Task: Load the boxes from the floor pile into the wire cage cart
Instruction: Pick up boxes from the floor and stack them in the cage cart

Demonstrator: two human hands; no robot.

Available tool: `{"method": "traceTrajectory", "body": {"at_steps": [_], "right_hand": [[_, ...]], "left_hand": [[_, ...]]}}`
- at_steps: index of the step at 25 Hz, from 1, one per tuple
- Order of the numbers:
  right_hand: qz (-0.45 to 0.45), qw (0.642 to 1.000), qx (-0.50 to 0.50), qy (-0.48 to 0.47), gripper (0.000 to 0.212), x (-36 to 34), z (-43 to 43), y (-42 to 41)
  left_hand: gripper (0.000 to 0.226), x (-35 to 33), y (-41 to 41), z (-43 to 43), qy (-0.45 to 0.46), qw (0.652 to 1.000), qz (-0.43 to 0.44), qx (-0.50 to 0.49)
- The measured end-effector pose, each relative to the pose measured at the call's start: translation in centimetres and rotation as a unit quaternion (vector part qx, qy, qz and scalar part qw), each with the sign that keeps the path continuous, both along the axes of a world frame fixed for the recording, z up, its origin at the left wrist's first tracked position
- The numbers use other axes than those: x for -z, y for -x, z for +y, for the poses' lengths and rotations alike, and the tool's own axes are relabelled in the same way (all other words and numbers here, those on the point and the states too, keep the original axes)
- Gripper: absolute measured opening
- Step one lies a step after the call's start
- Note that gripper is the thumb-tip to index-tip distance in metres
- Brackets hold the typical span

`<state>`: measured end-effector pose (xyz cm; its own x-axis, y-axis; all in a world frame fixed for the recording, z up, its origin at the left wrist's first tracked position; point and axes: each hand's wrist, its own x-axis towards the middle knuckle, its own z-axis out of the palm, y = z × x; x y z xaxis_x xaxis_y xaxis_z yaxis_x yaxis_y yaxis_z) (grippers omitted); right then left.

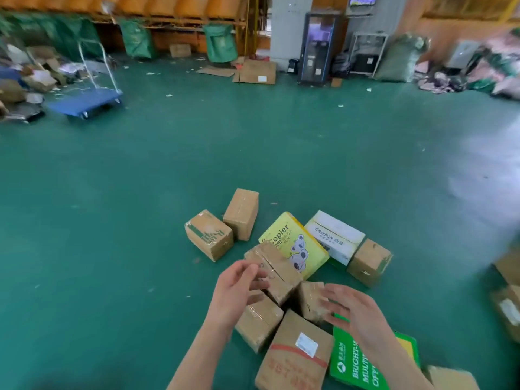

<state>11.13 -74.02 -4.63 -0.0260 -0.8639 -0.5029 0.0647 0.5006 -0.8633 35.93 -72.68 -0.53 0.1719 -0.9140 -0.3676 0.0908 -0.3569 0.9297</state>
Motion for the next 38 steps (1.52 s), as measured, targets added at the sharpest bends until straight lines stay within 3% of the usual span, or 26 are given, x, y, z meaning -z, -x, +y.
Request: {"method": "traceTrajectory", "body": {"at_steps": [5, 11, 16, 20, 24, 32, 38], "right_hand": [[0.003, 0.996, 0.087, 0.002, 0.023, 0.2, -1.8, -0.5], [0.003, 0.994, 0.112, -0.009, 0.024, 0.0, -5.0, -6.2], [0.017, 0.986, 0.163, -0.02, 0.024, 0.7, -3.3, -4.6], [0.017, 0.957, 0.288, -0.036, 0.024, 2.8, -0.1, 1.9], [-0.004, 0.942, 0.332, -0.054, 0.024, 5.8, 0.9, 8.0], [-0.018, 0.95, 0.288, -0.121, 0.021, 13.8, -4.0, 25.5], [0.007, 0.948, 0.276, -0.161, 0.019, 24.1, -8.4, 38.4]], "left_hand": [[0.021, 1.1, -0.9, -5.4, -0.011, 0.997, 0.015, 0.079], [0.021, 2.1, -5.3, -12.3, -0.007, 0.993, 0.024, 0.117], [0.022, 3.9, -1.6, -15.3, -0.031, 0.985, 0.043, 0.164], [0.018, 4.6, 5.8, -15.4, -0.062, 0.964, 0.055, 0.254], [0.017, 6.2, 12.1, -16.3, -0.085, 0.955, 0.037, 0.282], [0.02, 13.0, 30.2, -18.9, -0.165, 0.949, -0.036, 0.266], [0.02, 22.9, 42.1, -21.6, -0.228, 0.929, -0.079, 0.28]]}}
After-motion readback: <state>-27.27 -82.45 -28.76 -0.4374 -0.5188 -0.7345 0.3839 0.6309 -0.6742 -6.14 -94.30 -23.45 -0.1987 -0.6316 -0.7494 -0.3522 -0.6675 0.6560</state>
